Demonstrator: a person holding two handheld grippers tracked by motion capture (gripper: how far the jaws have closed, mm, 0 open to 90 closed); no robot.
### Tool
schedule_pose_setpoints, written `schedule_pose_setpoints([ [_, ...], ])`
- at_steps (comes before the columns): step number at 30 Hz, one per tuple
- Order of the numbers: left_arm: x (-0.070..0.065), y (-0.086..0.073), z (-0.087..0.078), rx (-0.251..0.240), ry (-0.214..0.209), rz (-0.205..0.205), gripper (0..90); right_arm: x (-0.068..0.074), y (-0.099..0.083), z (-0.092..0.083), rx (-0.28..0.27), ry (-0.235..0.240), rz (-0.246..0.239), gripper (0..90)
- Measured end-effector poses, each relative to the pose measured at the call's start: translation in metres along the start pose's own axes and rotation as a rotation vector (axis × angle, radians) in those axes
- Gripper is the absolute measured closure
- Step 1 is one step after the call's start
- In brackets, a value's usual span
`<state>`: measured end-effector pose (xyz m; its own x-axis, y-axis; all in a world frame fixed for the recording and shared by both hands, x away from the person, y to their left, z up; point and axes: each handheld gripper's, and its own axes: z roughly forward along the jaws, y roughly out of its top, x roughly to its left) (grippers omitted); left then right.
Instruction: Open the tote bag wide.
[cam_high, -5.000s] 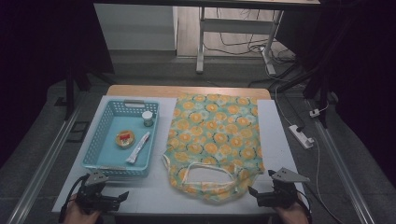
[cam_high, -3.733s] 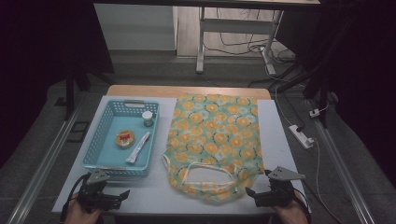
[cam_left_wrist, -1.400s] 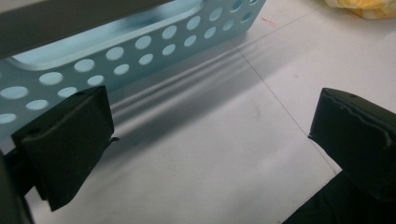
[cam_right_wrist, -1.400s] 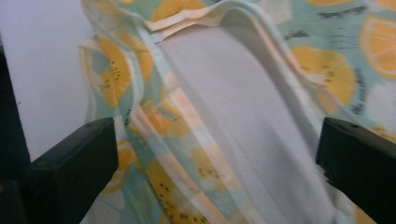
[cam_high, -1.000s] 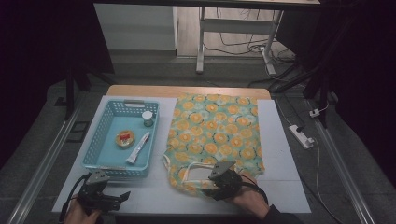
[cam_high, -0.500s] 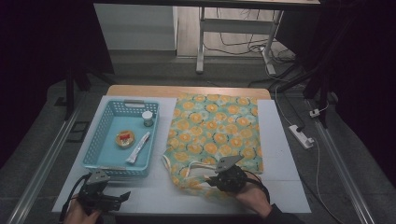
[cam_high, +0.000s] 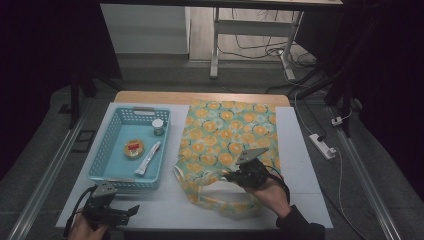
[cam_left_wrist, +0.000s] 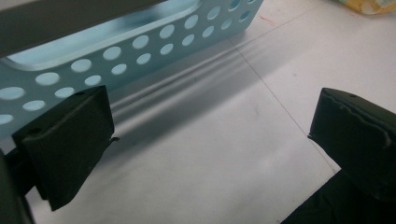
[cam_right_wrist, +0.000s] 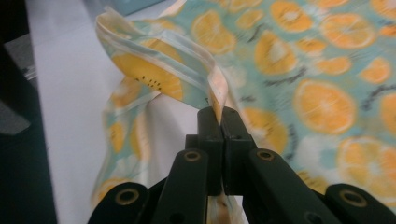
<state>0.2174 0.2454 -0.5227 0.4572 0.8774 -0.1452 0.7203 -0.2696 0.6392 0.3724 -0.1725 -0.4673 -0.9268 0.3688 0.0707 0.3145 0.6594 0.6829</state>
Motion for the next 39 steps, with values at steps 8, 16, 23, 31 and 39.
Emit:
schedule_pose_setpoints([
  [8,0.0,0.0,0.0,-0.001,-0.003,-0.004,0.0,-0.027,0.016,0.001,-0.02,-0.061,0.022,90.0],
  [16,0.001,0.0,0.0,-0.004,-0.005,-0.008,0.0,-0.052,0.031,0.006,-0.04,-0.097,0.047,90.0],
  [23,0.001,0.0,0.0,-0.002,-0.002,-0.006,0.0,-0.077,0.05,0.012,-0.06,-0.13,0.071,90.0],
  [31,0.001,0.0,0.0,0.0,-0.006,-0.01,0.0,-0.101,0.058,0.018,-0.063,-0.166,0.082,90.0],
  [39,0.002,0.0,0.0,0.001,-0.009,-0.014,0.0,-0.123,0.074,0.017,-0.085,-0.214,0.08,90.0],
])
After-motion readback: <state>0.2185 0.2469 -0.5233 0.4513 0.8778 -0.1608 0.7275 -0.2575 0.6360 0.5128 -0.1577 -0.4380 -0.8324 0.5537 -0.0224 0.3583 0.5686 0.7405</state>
